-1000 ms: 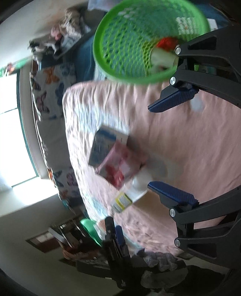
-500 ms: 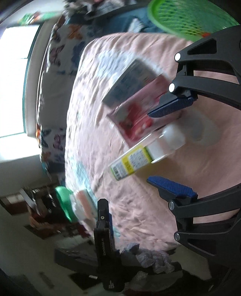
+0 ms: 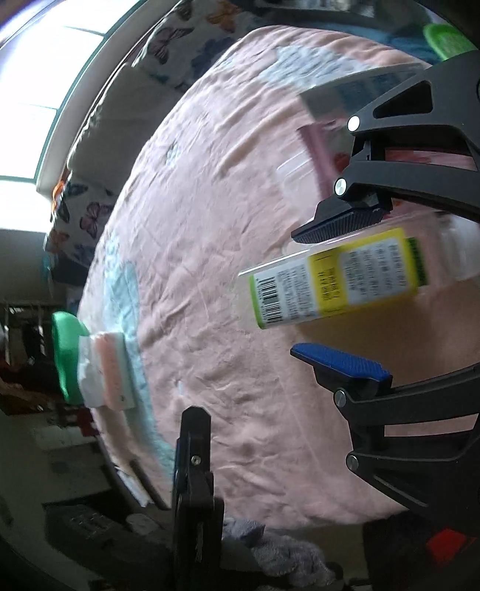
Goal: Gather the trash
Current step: 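Grasp the white bottle with yellow label with the right tool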
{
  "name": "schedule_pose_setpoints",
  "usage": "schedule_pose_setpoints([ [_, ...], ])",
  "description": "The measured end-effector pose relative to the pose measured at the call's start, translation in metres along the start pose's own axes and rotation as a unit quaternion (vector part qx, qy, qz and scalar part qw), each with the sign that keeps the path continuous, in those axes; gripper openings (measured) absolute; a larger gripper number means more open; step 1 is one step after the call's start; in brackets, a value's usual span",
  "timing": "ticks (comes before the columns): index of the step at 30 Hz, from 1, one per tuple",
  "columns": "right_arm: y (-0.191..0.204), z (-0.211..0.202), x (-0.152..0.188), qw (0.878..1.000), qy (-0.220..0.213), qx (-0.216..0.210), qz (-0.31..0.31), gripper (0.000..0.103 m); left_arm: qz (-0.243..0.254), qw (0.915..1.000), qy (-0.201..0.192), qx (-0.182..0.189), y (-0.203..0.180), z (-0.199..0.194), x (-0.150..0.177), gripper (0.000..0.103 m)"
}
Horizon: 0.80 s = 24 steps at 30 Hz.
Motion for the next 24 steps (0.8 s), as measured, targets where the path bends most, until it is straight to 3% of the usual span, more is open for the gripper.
schedule_pose_setpoints([
  [3, 0.000, 0.016, -0.005, 1.000, 0.015, -0.002, -0.013, 0.056, -0.006, 1.0000, 0.003, -0.002, 0.007, 0.003, 0.000, 0.081],
  [5, 0.000, 0.024, -0.005, 1.000, 0.024, -0.004, -0.018, 0.051, -0.006, 1.0000, 0.004, -0.003, 0.009, 0.004, 0.001, 0.081],
  [11, 0.003, 0.013, -0.007, 1.000, 0.012, -0.001, -0.012, 0.049, -0.011, 0.9999, 0.004, -0.003, 0.012, 0.004, 0.001, 0.081],
  [17, 0.000, -0.039, -0.001, 0.999, -0.035, 0.025, 0.023, 0.048, -0.001, 1.0000, -0.002, 0.005, 0.002, -0.001, 0.002, 0.081],
  [24, -0.012, -0.114, 0.030, 0.991, -0.086, 0.059, 0.090, 0.047, 0.026, 0.9992, 0.005, 0.029, -0.030, -0.001, 0.012, 0.081],
])
Point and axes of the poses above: each gripper's, at about its wrist camera, not at the fingertips, and z roughly the way its jaws point, y to its left, x to its underside, the point moved 7 cm from there along z, roughly the way its jaws point, and after that the axes turned 6 degrees about -z, right-handed, at the moved point
